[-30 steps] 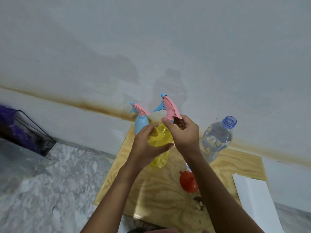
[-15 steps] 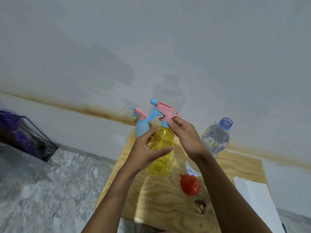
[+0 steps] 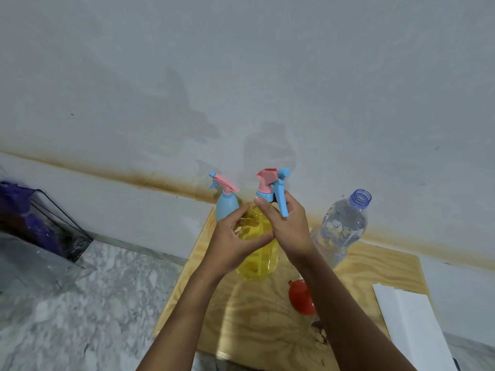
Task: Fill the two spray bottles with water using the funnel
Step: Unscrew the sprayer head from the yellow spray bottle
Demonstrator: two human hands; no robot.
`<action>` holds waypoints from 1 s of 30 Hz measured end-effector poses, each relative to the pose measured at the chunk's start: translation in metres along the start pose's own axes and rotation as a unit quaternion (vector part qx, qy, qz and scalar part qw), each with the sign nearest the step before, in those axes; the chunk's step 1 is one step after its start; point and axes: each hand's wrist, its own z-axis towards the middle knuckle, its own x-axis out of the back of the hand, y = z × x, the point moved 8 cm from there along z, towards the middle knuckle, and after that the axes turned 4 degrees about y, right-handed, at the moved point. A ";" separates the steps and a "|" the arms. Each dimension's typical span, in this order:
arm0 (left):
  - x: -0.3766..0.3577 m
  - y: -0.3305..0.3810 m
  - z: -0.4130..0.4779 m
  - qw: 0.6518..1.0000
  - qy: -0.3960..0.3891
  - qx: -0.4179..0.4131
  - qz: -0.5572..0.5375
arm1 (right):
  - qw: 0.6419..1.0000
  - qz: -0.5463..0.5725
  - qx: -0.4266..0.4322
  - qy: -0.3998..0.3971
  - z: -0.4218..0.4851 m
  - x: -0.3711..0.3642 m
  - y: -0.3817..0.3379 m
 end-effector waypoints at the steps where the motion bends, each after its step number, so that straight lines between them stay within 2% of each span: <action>1: 0.000 0.001 0.000 1.000 0.002 0.000 -0.001 | 1.000 0.010 -0.004 0.005 0.000 0.001 -0.001; 9: 0.000 0.002 0.003 1.000 0.015 -0.004 0.000 | 0.994 0.099 -0.048 0.019 0.004 -0.004 0.004; 17: -0.006 0.002 0.003 0.999 0.017 -0.015 0.023 | 0.999 -0.008 -0.008 0.038 0.006 0.004 -0.005; 22: -0.008 -0.011 0.003 0.999 0.017 -0.006 0.034 | 0.999 -0.005 -0.023 0.040 0.007 0.009 -0.001; 26: -0.014 -0.013 0.004 0.999 0.004 -0.010 0.043 | 0.997 -0.070 0.018 0.038 0.006 0.010 -0.009; 30: -0.011 -0.032 0.005 0.999 0.010 0.009 0.039 | 0.995 -0.080 0.024 0.056 0.008 0.016 -0.013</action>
